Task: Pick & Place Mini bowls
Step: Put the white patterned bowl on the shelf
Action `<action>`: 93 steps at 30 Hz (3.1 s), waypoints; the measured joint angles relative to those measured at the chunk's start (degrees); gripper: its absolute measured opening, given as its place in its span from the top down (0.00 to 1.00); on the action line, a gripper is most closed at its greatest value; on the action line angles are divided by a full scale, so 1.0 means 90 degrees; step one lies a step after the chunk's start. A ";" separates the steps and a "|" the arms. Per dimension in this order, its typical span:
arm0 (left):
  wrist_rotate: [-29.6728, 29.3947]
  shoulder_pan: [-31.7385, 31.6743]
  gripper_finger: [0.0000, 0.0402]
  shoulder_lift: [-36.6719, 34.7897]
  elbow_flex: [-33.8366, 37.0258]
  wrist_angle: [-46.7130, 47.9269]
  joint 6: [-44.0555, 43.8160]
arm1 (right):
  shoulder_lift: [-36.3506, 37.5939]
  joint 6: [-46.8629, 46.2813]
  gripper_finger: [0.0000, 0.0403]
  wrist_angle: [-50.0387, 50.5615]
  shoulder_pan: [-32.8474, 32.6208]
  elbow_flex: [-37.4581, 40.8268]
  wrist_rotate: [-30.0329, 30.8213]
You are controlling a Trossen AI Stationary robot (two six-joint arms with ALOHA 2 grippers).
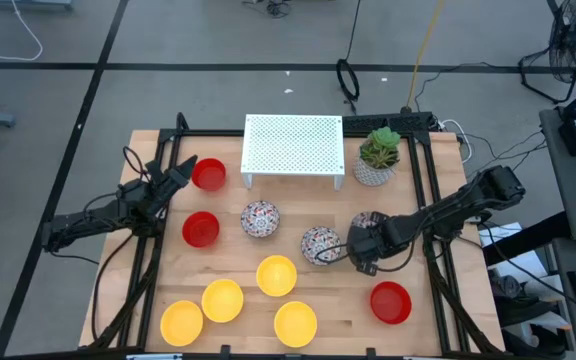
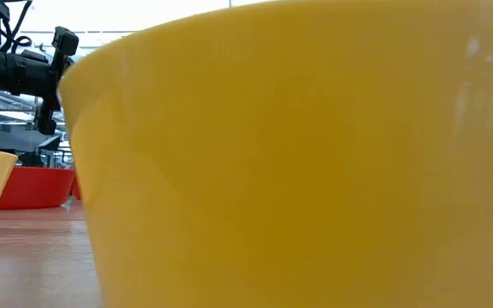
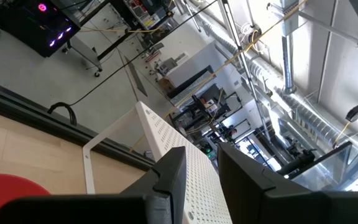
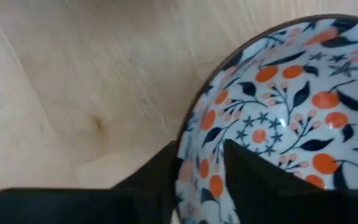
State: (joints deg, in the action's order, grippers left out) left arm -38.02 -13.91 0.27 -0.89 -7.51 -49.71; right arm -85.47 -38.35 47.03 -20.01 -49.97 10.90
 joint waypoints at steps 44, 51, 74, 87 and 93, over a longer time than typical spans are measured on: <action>0.0000 0.0002 0.77 0.0005 -0.0001 0.0022 0.0000 | -0.1079 0.4056 0.99 0.0181 0.5075 -0.4746 -0.0074; 0.0000 0.0002 0.77 0.0005 -0.0001 0.0022 0.0000 | -0.1794 0.4071 0.98 0.0909 0.5360 -0.5539 -0.0060; 0.0000 0.0002 0.77 0.0005 0.0000 0.0022 0.0000 | -0.1877 0.4724 0.98 0.0610 0.5355 -0.5353 -0.0058; 0.0000 0.0000 0.77 0.0005 -0.0002 0.0022 -0.0002 | -0.1877 0.4724 0.96 0.0122 0.5355 -0.5248 -0.0052; 0.0002 0.0001 0.77 0.0005 0.0000 0.0024 0.0000 | -0.1877 0.4726 0.83 0.0091 0.5355 -0.5248 -0.0035</action>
State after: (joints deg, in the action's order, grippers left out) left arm -38.00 -13.90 0.32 -0.89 -7.29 -49.71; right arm -102.37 4.19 47.86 28.18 -97.21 10.58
